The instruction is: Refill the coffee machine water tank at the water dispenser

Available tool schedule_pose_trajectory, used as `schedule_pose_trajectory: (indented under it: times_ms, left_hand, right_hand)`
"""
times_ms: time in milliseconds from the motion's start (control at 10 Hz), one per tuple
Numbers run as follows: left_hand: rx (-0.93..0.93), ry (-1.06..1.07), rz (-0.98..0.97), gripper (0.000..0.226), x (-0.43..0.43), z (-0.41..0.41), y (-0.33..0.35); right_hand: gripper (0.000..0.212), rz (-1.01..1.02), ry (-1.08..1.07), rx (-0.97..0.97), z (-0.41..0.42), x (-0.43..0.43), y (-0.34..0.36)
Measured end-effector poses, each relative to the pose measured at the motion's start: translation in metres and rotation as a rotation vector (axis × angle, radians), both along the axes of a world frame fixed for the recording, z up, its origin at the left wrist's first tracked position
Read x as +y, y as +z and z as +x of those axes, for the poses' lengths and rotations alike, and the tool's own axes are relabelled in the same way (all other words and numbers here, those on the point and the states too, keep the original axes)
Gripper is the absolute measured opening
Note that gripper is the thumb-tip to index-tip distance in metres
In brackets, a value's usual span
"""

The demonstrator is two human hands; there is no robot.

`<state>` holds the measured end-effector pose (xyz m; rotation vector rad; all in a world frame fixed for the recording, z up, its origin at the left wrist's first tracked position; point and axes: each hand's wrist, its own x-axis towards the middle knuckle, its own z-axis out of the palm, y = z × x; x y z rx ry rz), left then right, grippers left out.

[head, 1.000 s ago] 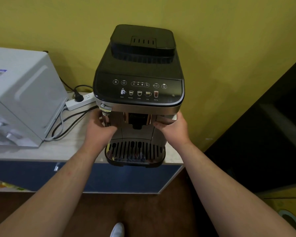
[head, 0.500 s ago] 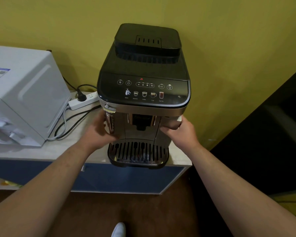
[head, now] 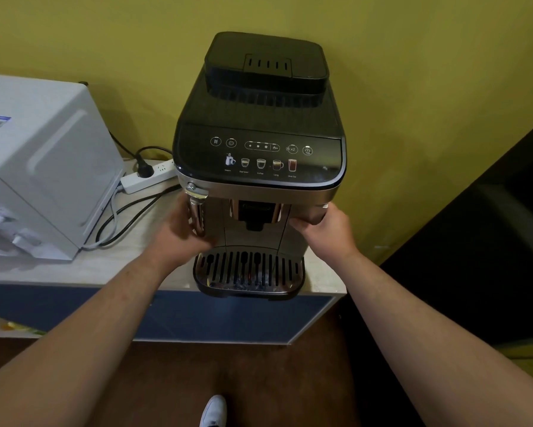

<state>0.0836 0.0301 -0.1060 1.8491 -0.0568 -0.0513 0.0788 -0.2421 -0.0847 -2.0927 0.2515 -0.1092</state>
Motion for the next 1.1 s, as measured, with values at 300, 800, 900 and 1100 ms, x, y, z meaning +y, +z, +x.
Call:
schedule_pose_trajectory:
  times_ms: [300, 800, 900, 1100]
  left_hand:
    - [0.000, 0.043, -0.029, 0.074, -0.004, -0.002, 0.002]
    - [0.036, 0.057, 0.017, 0.065, -0.007, -0.006, 0.013]
    - [0.060, 0.072, 0.046, 0.067, -0.007, -0.009, 0.018]
    - [0.084, 0.093, 0.224, 0.066, -0.007, -0.013, 0.031]
  right_hand:
    - [0.036, 0.023, -0.014, -0.021, 0.008, 0.000, -0.006]
    - [0.040, 0.001, 0.011, 0.011, 0.008, -0.001, -0.003]
    - [0.037, -0.001, 0.039, 0.001, 0.008, -0.004, 0.003]
    - [0.044, -0.274, 0.128, 0.191, -0.004, -0.017, 0.030]
